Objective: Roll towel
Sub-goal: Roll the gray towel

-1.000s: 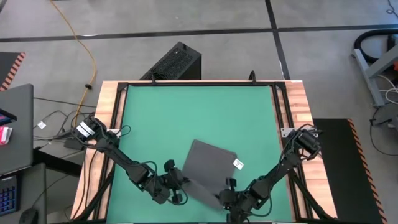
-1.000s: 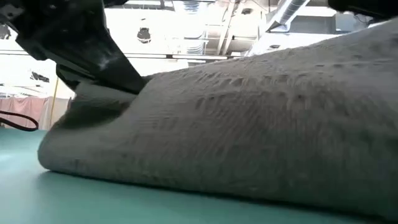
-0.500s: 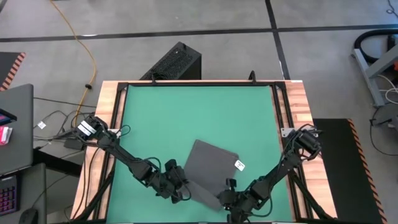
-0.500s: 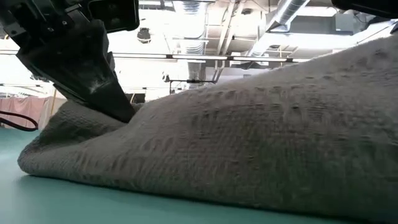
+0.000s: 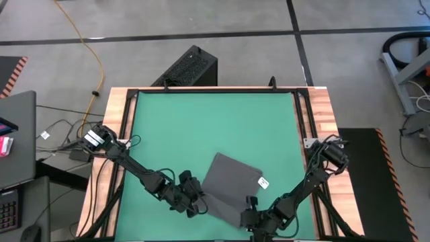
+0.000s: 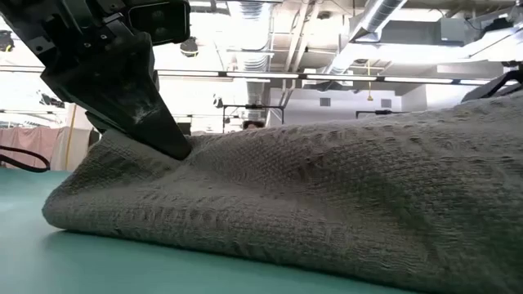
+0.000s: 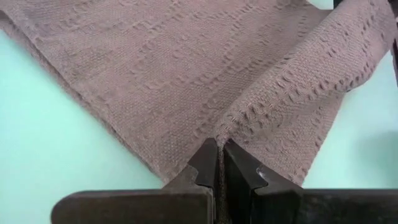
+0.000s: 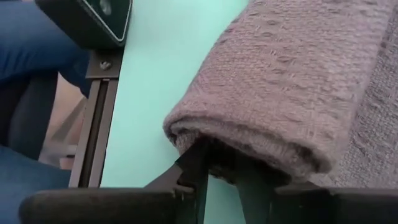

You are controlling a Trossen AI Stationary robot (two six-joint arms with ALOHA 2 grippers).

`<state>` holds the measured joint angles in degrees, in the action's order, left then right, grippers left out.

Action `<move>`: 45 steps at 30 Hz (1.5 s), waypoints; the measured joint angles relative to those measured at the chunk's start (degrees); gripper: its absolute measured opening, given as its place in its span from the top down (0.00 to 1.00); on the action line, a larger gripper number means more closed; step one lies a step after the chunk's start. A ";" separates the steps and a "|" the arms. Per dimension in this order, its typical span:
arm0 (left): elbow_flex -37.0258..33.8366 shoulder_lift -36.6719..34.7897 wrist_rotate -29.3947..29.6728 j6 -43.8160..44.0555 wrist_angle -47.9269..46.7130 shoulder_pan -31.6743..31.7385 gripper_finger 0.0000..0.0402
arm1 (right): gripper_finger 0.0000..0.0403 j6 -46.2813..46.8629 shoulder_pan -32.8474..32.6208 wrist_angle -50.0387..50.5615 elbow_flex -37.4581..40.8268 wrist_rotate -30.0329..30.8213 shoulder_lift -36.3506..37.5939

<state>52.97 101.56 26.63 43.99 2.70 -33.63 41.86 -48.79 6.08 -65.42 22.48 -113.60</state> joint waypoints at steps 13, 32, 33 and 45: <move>0.00 0.00 -0.28 -1.33 -0.35 0.00 1.00 | 0.65 -1.37 -0.76 19.62 -10.23 -1.03 -0.02; 0.00 0.04 1.22 -4.31 3.01 0.00 1.00 | 0.74 -1.41 -2.63 35.33 -24.40 9.78 0.07; 0.00 0.04 1.21 -4.32 3.10 0.00 1.00 | 0.77 -1.41 -2.18 35.28 -24.40 10.55 -0.01; 0.00 0.04 1.20 -4.33 3.26 0.00 1.00 | 0.95 -8.30 1.53 23.44 -19.04 10.12 -0.13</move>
<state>52.97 101.60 27.83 39.65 5.96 -33.63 33.56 -47.27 29.52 -84.47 32.60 -113.73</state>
